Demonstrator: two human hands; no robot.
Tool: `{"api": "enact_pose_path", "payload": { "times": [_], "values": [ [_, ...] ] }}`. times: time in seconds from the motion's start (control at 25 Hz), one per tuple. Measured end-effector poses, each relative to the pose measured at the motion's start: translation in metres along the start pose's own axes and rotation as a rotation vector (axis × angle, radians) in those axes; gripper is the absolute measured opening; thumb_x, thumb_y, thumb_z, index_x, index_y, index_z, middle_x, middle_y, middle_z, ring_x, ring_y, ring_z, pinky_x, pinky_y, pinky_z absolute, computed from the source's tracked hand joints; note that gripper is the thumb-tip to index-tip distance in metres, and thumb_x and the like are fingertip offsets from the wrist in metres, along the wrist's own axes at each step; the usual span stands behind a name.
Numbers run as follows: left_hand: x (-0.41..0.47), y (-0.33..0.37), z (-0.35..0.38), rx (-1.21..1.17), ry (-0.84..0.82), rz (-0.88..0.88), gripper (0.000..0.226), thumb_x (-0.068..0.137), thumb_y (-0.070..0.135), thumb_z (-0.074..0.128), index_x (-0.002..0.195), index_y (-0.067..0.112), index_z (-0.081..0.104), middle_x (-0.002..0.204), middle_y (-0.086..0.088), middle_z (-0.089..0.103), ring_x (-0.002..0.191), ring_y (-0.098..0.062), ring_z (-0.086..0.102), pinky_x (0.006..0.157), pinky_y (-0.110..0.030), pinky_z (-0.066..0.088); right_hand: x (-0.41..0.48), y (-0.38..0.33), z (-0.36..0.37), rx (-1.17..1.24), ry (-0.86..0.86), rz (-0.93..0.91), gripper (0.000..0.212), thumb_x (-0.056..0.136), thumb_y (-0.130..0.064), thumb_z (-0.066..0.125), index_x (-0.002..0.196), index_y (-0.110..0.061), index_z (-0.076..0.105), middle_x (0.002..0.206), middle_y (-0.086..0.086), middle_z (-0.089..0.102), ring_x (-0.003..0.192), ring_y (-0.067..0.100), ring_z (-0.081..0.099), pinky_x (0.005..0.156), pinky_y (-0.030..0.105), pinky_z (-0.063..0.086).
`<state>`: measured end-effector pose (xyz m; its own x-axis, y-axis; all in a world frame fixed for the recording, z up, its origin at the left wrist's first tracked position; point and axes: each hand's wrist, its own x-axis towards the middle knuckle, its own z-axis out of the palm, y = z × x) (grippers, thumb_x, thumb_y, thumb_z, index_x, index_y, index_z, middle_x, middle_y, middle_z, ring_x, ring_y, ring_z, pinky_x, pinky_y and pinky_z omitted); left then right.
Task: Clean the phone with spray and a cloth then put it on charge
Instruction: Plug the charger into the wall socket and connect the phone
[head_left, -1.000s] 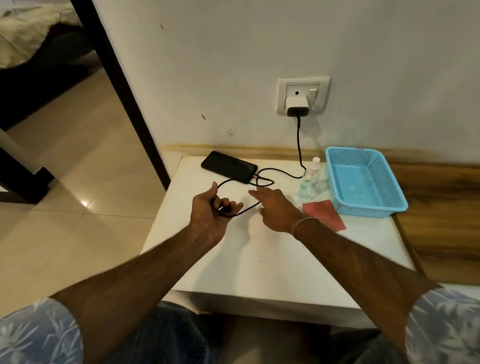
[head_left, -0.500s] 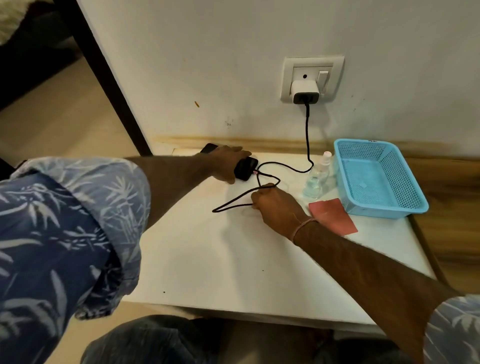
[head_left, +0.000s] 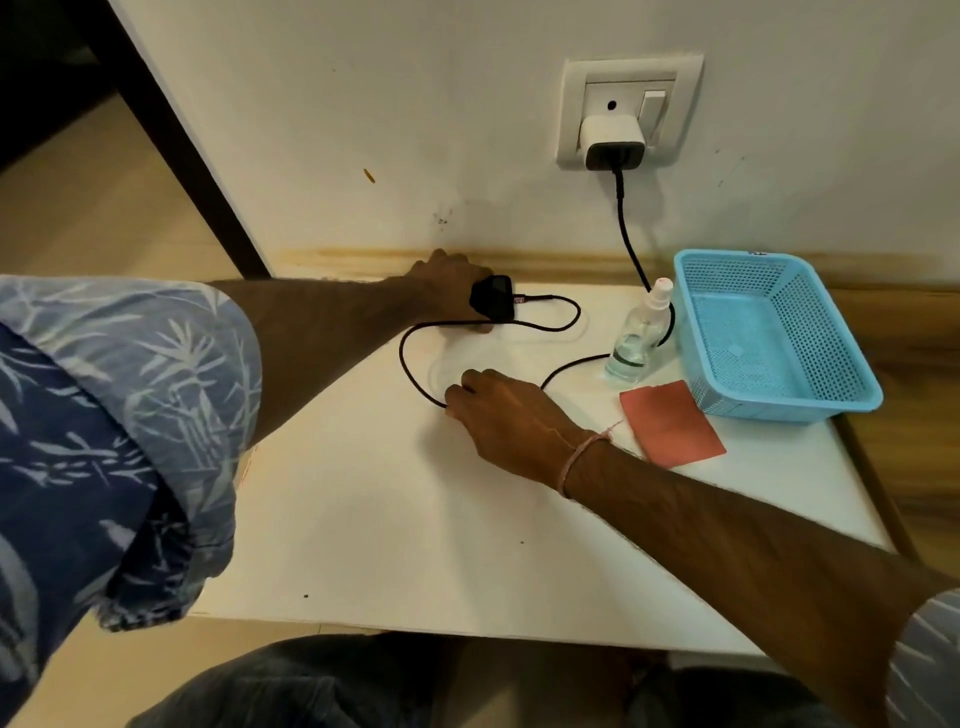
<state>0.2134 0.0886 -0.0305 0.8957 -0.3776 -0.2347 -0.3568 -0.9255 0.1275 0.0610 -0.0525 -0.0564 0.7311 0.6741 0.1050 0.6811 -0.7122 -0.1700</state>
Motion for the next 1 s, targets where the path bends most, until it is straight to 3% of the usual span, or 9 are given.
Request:
{"api": "enact_pose_path", "payload": {
  "times": [0.08, 0.16, 0.28, 0.44, 0.6, 0.76, 0.8, 0.92, 1.0],
  "values": [
    [-0.013, 0.002, -0.008, -0.131, 0.157, 0.034, 0.042, 0.093, 0.041, 0.064, 0.127, 0.018, 0.063, 0.128, -0.014, 0.061, 0.120, -0.037, 0.050, 0.099, -0.045, 0.045, 0.013, 0.003, 0.002, 0.004, 0.017, 0.017, 0.018, 0.099, -0.015, 0.045, 0.110, -0.007, 0.056, 0.098, 0.012, 0.055, 0.085, 0.028, 0.054, 0.059, 0.031, 0.034],
    [-0.032, 0.001, -0.017, -0.539, 0.247, 0.025, 0.035, 0.101, 0.037, 0.055, 0.106, 0.005, 0.068, 0.112, -0.018, 0.070, 0.101, -0.035, 0.062, 0.088, -0.040, 0.053, 0.028, 0.009, 0.004, -0.015, 0.020, 0.011, 0.021, 0.098, -0.014, 0.047, 0.116, -0.008, 0.056, 0.103, 0.013, 0.056, 0.091, 0.029, 0.054, 0.063, 0.030, 0.034],
    [-0.068, -0.016, -0.030, -0.860, 0.034, 0.012, 0.057, 0.102, 0.046, 0.049, 0.093, -0.005, 0.070, 0.082, -0.019, 0.075, 0.073, -0.031, 0.070, 0.072, -0.036, 0.058, 0.047, 0.014, 0.008, -0.071, 0.037, -0.031, 0.022, 0.099, -0.018, 0.048, 0.116, -0.012, 0.060, 0.103, 0.012, 0.058, 0.094, 0.029, 0.054, 0.067, 0.032, 0.033],
    [-0.106, -0.045, -0.016, -0.491, -0.003, 0.019, 0.050, 0.102, 0.047, 0.047, 0.084, 0.009, 0.073, 0.072, -0.007, 0.074, 0.065, -0.014, 0.066, 0.066, -0.025, 0.053, 0.062, 0.012, 0.011, -0.115, 0.045, 0.047, 0.024, 0.095, -0.016, 0.055, 0.118, -0.014, 0.060, 0.109, 0.008, 0.063, 0.103, 0.027, 0.058, 0.080, 0.035, 0.046],
    [-0.122, -0.049, 0.012, -0.130, 0.050, 0.098, 0.039, 0.104, 0.040, 0.044, 0.096, 0.012, 0.070, 0.085, -0.002, 0.071, 0.080, -0.019, 0.065, 0.073, -0.036, 0.053, 0.048, -0.006, 0.016, -0.037, -0.033, 0.136, 0.032, 0.093, -0.025, 0.056, 0.122, -0.013, 0.060, 0.114, 0.008, 0.065, 0.100, 0.024, 0.060, 0.084, 0.038, 0.050],
    [-0.127, -0.044, 0.034, -0.013, 0.171, 0.151, 0.033, 0.103, 0.039, 0.049, 0.106, 0.013, 0.069, 0.096, -0.006, 0.065, 0.084, -0.022, 0.058, 0.072, -0.036, 0.049, 0.028, 0.010, 0.000, -0.018, 0.429, 0.117, 0.022, 0.090, -0.029, 0.055, 0.082, -0.011, 0.066, 0.076, 0.005, 0.064, 0.069, 0.020, 0.053, 0.065, 0.034, 0.050],
    [-0.127, -0.043, 0.038, -0.001, 0.183, 0.143, 0.033, 0.102, 0.039, 0.050, 0.111, 0.013, 0.068, 0.103, -0.007, 0.065, 0.090, -0.023, 0.058, 0.076, -0.037, 0.051, 0.029, 0.020, -0.003, -0.021, 0.446, 0.132, 0.021, 0.091, -0.028, 0.056, 0.090, -0.010, 0.066, 0.087, 0.008, 0.065, 0.081, 0.023, 0.056, 0.072, 0.037, 0.050],
    [-0.125, -0.046, 0.050, 0.073, 0.175, 0.071, 0.043, 0.101, 0.047, 0.048, 0.129, 0.016, 0.060, 0.124, -0.008, 0.058, 0.108, -0.024, 0.055, 0.088, -0.037, 0.050, 0.033, 0.044, 0.000, 0.006, 0.050, 0.214, 0.045, 0.099, -0.035, 0.046, 0.139, -0.015, 0.047, 0.148, 0.009, 0.041, 0.134, 0.028, 0.037, 0.109, 0.041, 0.036],
    [-0.123, -0.051, 0.057, 0.111, 0.184, 0.024, 0.051, 0.100, 0.052, 0.045, 0.136, 0.017, 0.054, 0.132, -0.009, 0.053, 0.113, -0.024, 0.051, 0.092, -0.035, 0.046, 0.034, 0.052, 0.011, -0.047, -0.063, 0.168, 0.048, 0.102, -0.033, 0.038, 0.146, -0.016, 0.036, 0.157, 0.007, 0.025, 0.144, 0.026, 0.022, 0.117, 0.038, 0.024]
  ]
}}
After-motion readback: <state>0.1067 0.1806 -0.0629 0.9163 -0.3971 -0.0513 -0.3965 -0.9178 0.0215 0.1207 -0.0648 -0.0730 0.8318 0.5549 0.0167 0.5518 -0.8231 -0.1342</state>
